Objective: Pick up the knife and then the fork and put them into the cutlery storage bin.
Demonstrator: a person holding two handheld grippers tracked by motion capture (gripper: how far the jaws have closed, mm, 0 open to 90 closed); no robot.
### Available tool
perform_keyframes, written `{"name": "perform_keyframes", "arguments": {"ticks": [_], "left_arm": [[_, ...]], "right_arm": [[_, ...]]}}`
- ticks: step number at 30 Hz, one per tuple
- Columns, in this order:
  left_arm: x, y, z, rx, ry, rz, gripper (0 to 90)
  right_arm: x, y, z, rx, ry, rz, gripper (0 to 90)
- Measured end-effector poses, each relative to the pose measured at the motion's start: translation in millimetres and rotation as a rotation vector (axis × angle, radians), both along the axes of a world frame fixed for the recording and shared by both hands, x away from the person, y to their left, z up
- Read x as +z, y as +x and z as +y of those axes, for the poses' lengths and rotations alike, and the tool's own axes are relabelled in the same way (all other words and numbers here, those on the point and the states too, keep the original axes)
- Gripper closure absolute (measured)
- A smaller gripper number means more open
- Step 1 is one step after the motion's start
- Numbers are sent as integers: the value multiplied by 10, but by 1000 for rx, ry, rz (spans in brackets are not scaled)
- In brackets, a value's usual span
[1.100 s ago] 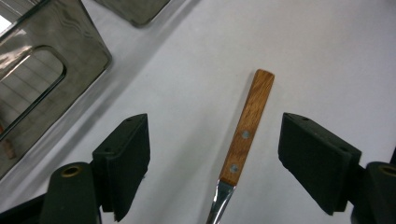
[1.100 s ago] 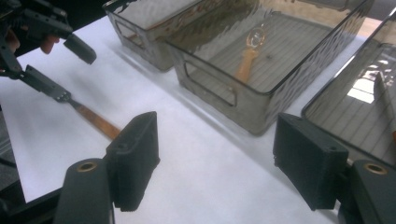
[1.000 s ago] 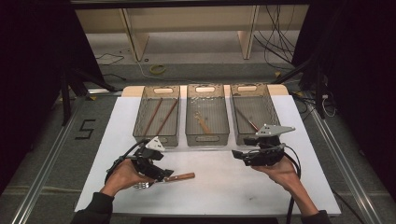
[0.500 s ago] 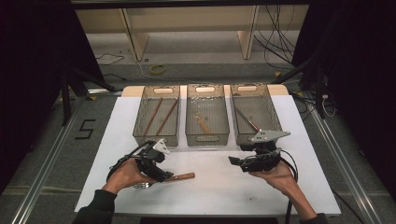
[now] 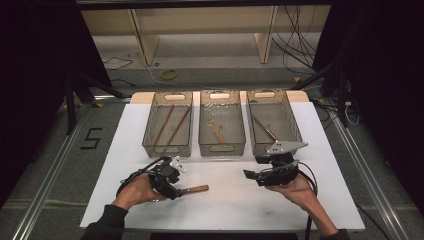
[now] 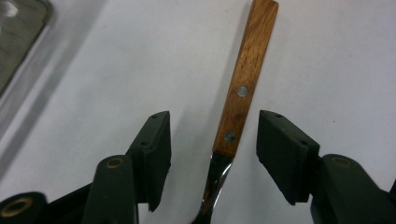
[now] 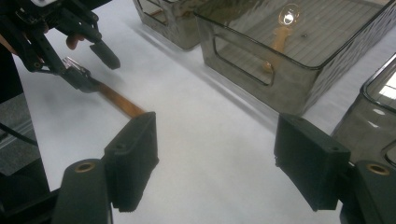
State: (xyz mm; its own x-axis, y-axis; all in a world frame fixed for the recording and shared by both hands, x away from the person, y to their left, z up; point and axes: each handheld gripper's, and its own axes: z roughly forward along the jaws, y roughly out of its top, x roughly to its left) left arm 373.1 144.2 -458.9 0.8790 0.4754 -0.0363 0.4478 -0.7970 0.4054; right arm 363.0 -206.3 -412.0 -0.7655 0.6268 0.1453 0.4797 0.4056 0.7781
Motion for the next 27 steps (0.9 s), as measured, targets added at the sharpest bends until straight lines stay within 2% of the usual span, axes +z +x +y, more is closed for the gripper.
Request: {"name": "perform_keyframes", "arguments": {"ticks": [5,9,11,17,20,24,27], "left_arm": [[-23,5,-2,-23,9,7,495],[-38,-7,-22,-25,1,11,526],[-47,-4,-32,-28,16,15,545],[-85,-17,-66,-36,26,25,608],[-100,-22,-69,-42,31,23,622],[-102,-28,-68,-38,41,11,694],[-99,-37,-69,-60,51,-5,711]], "right_arm": [[-9,-3,1,2,-1,4,311],[-16,-4,10,5,-2,5,311],[-18,-3,12,7,-4,6,311],[-19,-4,11,8,1,8,311],[-24,-5,15,10,0,7,311],[-24,-6,14,12,-2,7,311],[-25,-6,12,11,-2,8,311]]}}
